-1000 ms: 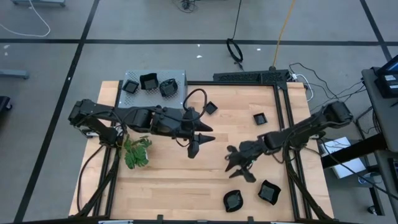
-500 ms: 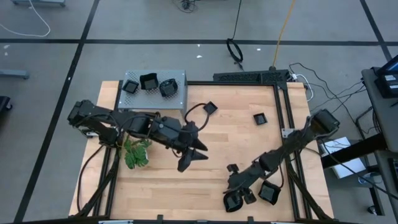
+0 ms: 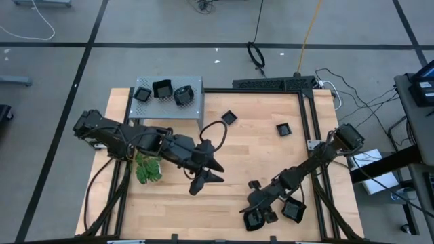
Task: Pick & Place Mini shaped plates
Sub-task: Stack the leaf-shaped plate on top of the leaf-shaped plate on the shelf
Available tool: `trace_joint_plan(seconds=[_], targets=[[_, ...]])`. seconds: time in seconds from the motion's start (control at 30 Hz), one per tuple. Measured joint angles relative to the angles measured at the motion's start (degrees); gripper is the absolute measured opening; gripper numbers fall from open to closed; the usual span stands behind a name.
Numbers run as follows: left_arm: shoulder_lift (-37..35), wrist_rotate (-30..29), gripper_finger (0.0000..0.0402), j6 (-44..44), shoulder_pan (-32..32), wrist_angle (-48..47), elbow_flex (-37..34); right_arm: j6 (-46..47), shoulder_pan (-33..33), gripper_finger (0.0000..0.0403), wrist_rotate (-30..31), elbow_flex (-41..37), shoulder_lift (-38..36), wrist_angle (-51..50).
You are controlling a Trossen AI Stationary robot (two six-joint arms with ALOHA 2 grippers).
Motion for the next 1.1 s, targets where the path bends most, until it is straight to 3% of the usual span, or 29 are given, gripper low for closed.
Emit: trace_joint_plan(seconds=[0.2,0.4,0.67,0.9,1.1], targets=[[0.0,0.0,0.017,0.0,-0.5,-0.1,0.0,-3.3,0.0,0.0011,-2.3,0.0,0.1,0.1],[0.0,-0.1,0.017,-1.0,-0.4,0.0,0.0,-3.1,-2.9,0.0002,-3.4,0.0,-1.5,0.2],[0.0,-1.5,0.017,-0.7,-0.5,0.9,0.0,-3.1,-14.4,0.0001,3.1,-0.1,-3.4,4.3],[0.0,-6.0,0.017,-0.6,-0.4,2.6,0.0,-2.2,-28.5,0.0001,4.4,3.5,1.5,6.6],[0.0,-6.6,0.017,-0.6,-0.4,2.6,0.0,-2.0,-35.8,0.0001,3.4,7.3,6.3,6.7]])
